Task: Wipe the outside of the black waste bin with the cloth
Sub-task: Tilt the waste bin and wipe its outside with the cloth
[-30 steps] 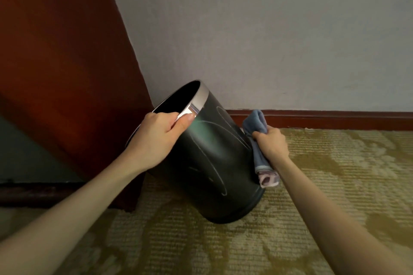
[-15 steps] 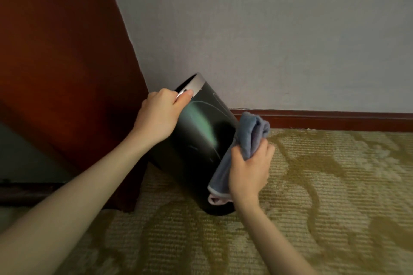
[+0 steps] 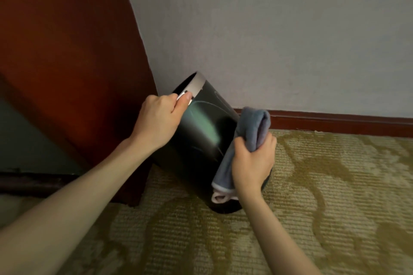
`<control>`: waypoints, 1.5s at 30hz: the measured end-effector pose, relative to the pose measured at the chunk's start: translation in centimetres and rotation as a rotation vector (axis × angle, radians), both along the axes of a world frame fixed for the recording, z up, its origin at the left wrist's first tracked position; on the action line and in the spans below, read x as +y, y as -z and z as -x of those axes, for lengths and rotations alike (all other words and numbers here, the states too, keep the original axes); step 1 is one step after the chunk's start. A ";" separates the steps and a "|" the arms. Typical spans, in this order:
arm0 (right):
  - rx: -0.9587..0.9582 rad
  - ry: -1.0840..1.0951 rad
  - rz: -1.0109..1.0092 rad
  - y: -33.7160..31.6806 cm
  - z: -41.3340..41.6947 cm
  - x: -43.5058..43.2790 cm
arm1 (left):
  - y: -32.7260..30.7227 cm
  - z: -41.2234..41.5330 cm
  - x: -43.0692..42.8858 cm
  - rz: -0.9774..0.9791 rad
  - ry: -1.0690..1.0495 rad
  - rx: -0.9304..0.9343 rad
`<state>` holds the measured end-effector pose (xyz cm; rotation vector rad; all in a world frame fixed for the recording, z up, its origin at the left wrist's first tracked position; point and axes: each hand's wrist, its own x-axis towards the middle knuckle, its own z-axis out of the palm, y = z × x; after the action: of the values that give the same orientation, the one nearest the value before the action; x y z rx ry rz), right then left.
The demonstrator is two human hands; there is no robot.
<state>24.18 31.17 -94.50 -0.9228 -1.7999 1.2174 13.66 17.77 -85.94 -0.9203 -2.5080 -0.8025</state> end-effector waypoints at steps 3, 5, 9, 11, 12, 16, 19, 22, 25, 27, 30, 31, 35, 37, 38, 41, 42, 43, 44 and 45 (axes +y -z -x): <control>-0.014 -0.018 0.186 -0.5 1.3 2.9 | 0.2 -0.6 0.0 -0.007 0.022 0.016; -0.075 -0.067 0.293 -0.8 2.2 5.2 | 0.4 -0.8 -0.2 -0.006 0.034 0.019; -0.306 -0.159 0.375 -0.8 4.0 8.9 | 0.9 -0.9 -0.9 -0.001 0.117 0.017; -0.384 -0.210 0.374 -0.6 4.8 9.9 | 1.0 -0.8 -1.3 -0.010 0.143 0.030; -0.421 -0.231 0.370 -0.5 5.2 10.3 | 1.1 -0.8 -1.4 -0.014 0.142 0.039; -0.519 -0.270 0.245 -0.8 6.4 9.9 | 1.5 -0.6 -2.1 -0.068 0.104 0.082; -0.562 -0.249 0.097 -1.4 6.6 8.6 | 2.0 -0.1 -2.5 -0.103 0.037 0.042; -0.483 -0.198 0.046 -2.2 6.3 6.8 | 2.0 0.4 -2.6 -0.107 -0.047 0.037; -0.366 -0.125 0.004 -3.1 5.6 4.6 | 1.8 0.9 -2.1 -0.094 -0.088 0.018; -0.297 -0.072 -0.063 -3.3 4.8 2.7 | 1.6 1.3 -1.7 -0.081 -0.114 -0.006; -0.185 -0.016 -0.194 -3.1 3.6 -0.7 | 1.4 2.1 -1.3 -0.079 -0.135 -0.035; -0.158 -0.007 -0.228 -2.9 3.2 -1.8 | 1.4 2.4 -1.2 -0.089 -0.131 -0.053; -0.038 -0.020 -0.334 -2.1 2.5 -4.4 | 1.0 3.3 -1.2 -0.149 -0.124 -0.182; -0.013 -0.034 -0.329 -1.9 2.5 -4.4 | 0.9 3.5 -1.3 -0.141 -0.116 -0.263; -0.005 -0.042 -0.315 -1.9 2.6 -4.2 | 0.8 3.5 -1.3 -0.132 -0.101 -0.285; -0.008 -0.064 -0.266 -2.1 2.9 -3.0 | 0.6 3.2 -1.2 -0.108 -0.038 -0.274; -0.005 -0.071 -0.236 -2.2 3.1 -2.5 | 0.5 3.0 -1.1 -0.106 -0.031 -0.263; -0.001 -0.075 -0.195 -2.4 3.4 -1.9 | 0.4 2.8 -1.0 -0.107 -0.030 -0.251; -0.003 -0.073 -0.143 -2.6 3.7 -1.3 | 0.4 2.7 -1.0 -0.108 -0.028 -0.242; -0.016 -0.070 -0.087 -2.8 4.0 -0.7 | 0.3 2.5 -1.0 -0.107 -0.026 -0.238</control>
<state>20.16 30.51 -91.65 -0.8292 -1.8966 1.1680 11.12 16.74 -86.25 -0.7960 -2.6392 -1.0838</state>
